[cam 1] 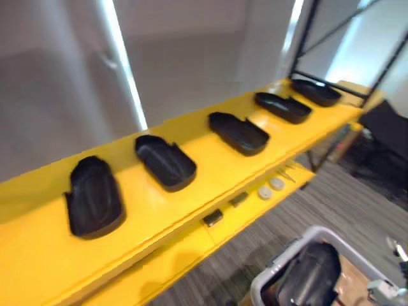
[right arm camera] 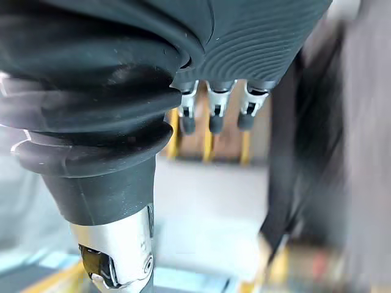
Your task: Walk over and take plastic housings, then place them on the shelf
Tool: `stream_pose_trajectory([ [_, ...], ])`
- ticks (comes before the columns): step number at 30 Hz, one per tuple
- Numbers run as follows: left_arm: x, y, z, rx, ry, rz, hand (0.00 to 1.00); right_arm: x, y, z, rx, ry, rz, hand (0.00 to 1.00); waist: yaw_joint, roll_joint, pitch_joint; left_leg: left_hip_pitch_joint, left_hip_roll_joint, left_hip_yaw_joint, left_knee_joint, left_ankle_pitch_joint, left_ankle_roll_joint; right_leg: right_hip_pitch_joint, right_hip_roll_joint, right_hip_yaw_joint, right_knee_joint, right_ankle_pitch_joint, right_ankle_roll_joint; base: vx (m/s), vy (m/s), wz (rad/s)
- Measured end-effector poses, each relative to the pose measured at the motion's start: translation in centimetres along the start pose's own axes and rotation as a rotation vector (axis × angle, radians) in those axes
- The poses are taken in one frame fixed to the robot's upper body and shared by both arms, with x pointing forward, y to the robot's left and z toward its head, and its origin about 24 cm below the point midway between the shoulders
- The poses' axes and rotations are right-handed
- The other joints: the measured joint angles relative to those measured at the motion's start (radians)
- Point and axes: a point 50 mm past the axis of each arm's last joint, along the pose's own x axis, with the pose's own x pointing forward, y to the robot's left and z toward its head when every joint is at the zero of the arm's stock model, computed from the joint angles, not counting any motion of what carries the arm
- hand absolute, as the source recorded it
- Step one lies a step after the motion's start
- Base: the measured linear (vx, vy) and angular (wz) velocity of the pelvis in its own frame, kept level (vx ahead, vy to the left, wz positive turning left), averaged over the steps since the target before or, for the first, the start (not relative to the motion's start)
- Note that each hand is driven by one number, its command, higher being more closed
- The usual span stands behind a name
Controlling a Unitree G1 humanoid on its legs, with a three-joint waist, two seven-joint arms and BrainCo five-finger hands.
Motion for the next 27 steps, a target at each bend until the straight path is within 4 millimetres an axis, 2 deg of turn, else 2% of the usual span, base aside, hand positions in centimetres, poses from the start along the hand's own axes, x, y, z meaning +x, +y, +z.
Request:
stream_pose_trajectory([
  [1,0.1,-0.7,0.5,0.007,-0.014,-0.018,0.0,-0.1,-0.1,-0.1,-0.004,0.004,-0.001,0.0,-0.011,0.004,-0.002,0.0,-0.003,0.001,0.0,-0.002,-0.001,-0.003,-0.002,0.0,-0.004,-0.001,0.003,-0.01,-0.035,-0.28],
  [3,0.1,-1.5,1.0,0.045,-0.034,-0.049,0.0,-0.1,0.3,-0.1,0.0,0.006,0.019,0.0,-0.014,0.006,-0.003,0.003,-0.005,0.008,0.001,-0.004,-0.002,-0.004,-0.001,0.005,-0.006,-0.002,0.002,0.0,-0.033,-0.1],
  [6,0.1,-1.9,1.2,0.071,-0.043,-0.065,0.0,-0.2,2.7,-0.1,0.013,0.007,0.114,0.0,-0.006,0.009,0.0,0.021,-0.005,0.042,0.007,-0.012,-0.003,-0.005,0.009,0.037,-0.006,0.002,0.002,0.03,-0.013,-0.35],
  [8,0.1,-2.1,1.4,0.075,-0.054,-0.068,0.0,-0.2,4.6,0.0,0.029,0.001,0.19,0.0,0.015,-0.002,0.013,-0.009,0.015,0.018,0.131,-0.077,-0.003,-0.008,0.014,0.069,-0.004,0.007,0.005,0.03,-0.012,-0.49],
  [9,0.1,-2.3,1.8,0.069,-0.072,-0.073,0.0,0.1,5.8,0.2,0.046,-0.012,0.23,0.0,0.037,0.006,0.014,-0.054,0.041,-0.126,0.245,-0.137,-0.004,-0.024,0.022,0.105,-0.004,0.015,0.004,0.02,0.006,-0.7],
  [10,0.0,-2.5,1.8,0.066,-0.074,-0.077,0.0,0.3,6.4,0.5,0.053,-0.025,0.251,0.0,0.044,0.014,0.021,-0.077,0.049,-0.208,0.288,-0.164,-0.007,-0.029,0.028,0.115,-0.004,0.021,0.007,0.04,0.064,-0.76],
  [12,0.0,-3.4,2.2,0.046,-0.093,-0.096,0.0,0.9,8.6,1.6,0.09,-0.074,0.327,0.0,0.056,0.052,0.042,-0.146,0.051,-0.423,0.377,-0.25,0.005,-0.06,0.044,0.14,-0.006,0.044,0.024,0.01,0.118,-0.4],
  [14,0.0,-3.4,2.5,0.038,-0.109,-0.097,0.0,0.7,9.8,1.3,0.101,-0.056,0.373,0.0,0.069,0.046,0.053,-0.166,0.032,-0.51,0.379,-0.28,0.015,-0.081,0.04,0.153,-0.013,0.052,0.037,-0.07,0.162,-0.15],
  [17,0.1,-3.4,3.2,0.019,-0.126,-0.097,0.0,0.0,10.7,0.4,0.106,-0.012,0.416,0.0,0.077,0.024,0.071,-0.199,0.011,-0.526,0.406,-0.312,0.037,-0.091,0.01,0.154,-0.024,0.058,0.047,-0.08,0.127,0.01],
  [21,0.1,-4.1,3.6,0.05,-0.137,-0.122,0.0,-0.9,11.2,-0.2,0.154,0.033,0.453,0.0,0.081,0.04,0.087,-0.247,0.016,-0.563,0.552,-0.382,0.057,-0.07,0.005,0.123,0.007,0.052,0.056,-0.03,0.147,0.15],
  [23,0.1,-4.5,4.3,0.057,-0.158,-0.133,0.0,-1.7,11.3,-0.6,0.167,0.067,0.463,0.0,0.085,0.036,0.118,-0.245,0.024,-0.581,0.611,-0.408,0.061,-0.048,0.014,0.093,0.041,0.045,0.056,-0.05,0.123,0.29],
  [25,0.1,-5.5,5.8,0.067,-0.198,-0.156,0.0,-2.8,12.4,0.2,0.195,0.051,0.534,0.0,0.104,0.023,0.167,-0.244,0.029,-0.565,0.69,-0.441,0.077,-0.04,0.018,0.074,0.095,0.046,0.057,-0.17,0.169,-0.07],
  [27,0.1,-6.1,6.9,0.108,-0.241,-0.175,0.0,-3.7,13.6,1.7,0.236,0.006,0.605,0.0,0.129,0.007,0.182,-0.268,0.033,-0.515,0.749,-0.468,0.106,-0.053,0.007,0.068,0.08,0.082,0.062,-0.23,0.142,-0.58],
])
